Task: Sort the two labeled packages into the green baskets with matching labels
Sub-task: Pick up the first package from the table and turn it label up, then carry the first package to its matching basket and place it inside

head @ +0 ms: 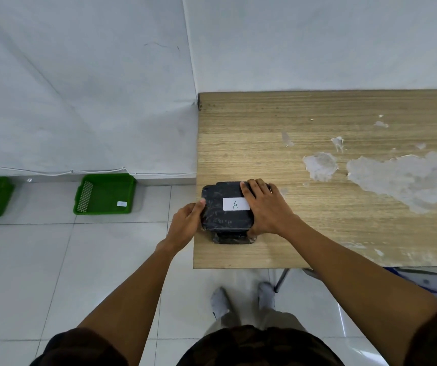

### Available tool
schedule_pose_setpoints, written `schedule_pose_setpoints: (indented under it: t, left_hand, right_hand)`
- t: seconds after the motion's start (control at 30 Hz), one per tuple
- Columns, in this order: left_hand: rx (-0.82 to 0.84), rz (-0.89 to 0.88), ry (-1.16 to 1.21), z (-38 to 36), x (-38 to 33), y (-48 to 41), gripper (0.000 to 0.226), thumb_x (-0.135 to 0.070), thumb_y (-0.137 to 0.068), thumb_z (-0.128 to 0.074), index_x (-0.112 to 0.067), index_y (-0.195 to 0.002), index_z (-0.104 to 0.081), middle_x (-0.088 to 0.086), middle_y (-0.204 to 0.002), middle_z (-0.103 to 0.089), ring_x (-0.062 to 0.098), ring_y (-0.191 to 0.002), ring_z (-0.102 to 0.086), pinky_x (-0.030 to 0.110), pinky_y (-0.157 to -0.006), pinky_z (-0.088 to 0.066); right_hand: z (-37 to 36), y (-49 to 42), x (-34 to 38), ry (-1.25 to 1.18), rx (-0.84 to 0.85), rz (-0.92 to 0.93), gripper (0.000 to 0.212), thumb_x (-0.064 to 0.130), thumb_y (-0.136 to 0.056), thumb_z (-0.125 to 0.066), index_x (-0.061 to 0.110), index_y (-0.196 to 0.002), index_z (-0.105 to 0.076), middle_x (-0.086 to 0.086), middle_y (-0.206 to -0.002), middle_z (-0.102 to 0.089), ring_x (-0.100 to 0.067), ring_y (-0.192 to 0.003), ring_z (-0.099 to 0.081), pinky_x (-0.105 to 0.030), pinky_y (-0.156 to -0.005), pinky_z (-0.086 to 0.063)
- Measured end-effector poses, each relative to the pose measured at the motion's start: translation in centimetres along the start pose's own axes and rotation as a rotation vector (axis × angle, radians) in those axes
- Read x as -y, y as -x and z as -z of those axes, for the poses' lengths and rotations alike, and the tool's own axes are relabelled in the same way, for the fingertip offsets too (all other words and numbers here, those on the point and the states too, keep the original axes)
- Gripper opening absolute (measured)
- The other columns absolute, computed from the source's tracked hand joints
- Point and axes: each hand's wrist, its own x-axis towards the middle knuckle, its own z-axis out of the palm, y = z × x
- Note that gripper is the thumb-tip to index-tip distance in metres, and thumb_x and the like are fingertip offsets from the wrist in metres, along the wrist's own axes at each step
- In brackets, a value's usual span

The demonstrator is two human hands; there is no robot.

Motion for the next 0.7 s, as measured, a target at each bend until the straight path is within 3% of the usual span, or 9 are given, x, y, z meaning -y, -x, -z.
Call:
schedule_pose_setpoints:
  t: [0.13,0.23,0.43,0.7]
  left_hand:
    - [-0.128,-0.064,-0.210,1.6,1.2,-0.5,0.056,-0.056,-0.093,-0.032,-0.016,-0.128,-0.051,0.007,-0.132,-0.056,0.025,-0.121,-0.051,0.044,-0.101,-0.041]
    - [-0.227,-0.076,-0.459,3.1,1.8,-0.4,0.059,-0.051,-0.095,-0.036,-0.018,-0.145,-0.031,0.007,-0.155,-0.030,0.027,-0.143,-0.024,0.050,-0.115,-0.021]
    - [-0.264,-0.127,-0.811,5.7,2.1,2.1,0.076,-0.044,-0.094,-0.045,-0.012,-0.151,-0.006,0.010,-0.160,0.003,0.026,-0.148,0.008,0.049,-0.117,0.001]
    - [-0.340,-0.102,-0.949,7.1,3.0,9.5,0.080,-0.047,-0.095,-0.038,-0.007,-0.149,0.006,0.011,-0.160,0.011,0.026,-0.147,0.014,0.050,-0.117,0.004]
  right_hand:
    - [0.7,0.3,0.5,0.026,-0.036,0.010,0.127,0.066,-0.056,-0.071,0.007,-0.150,-0.008,-0.014,-0.151,-0.022,-0.032,-0.140,-0.021,-0.046,-0.115,-0.022]
    - [1.3,0.8,1.1,0.044,-0.043,0.020,0.126,0.067,-0.058,-0.069,0.008,-0.150,-0.006,-0.014,-0.153,-0.019,-0.031,-0.142,-0.018,-0.046,-0.117,-0.019]
    - [2.8,2.5,2.5,0.053,-0.056,0.049,0.123,0.067,-0.060,-0.067,0.008,-0.150,-0.008,-0.014,-0.153,-0.020,-0.031,-0.142,-0.019,-0.045,-0.117,-0.019]
    - [4.8,6.4,4.8,0.067,-0.031,0.153,0.121,0.065,-0.062,-0.066,0.010,-0.152,-0.005,-0.012,-0.155,-0.019,-0.029,-0.143,-0.018,-0.043,-0.117,-0.018]
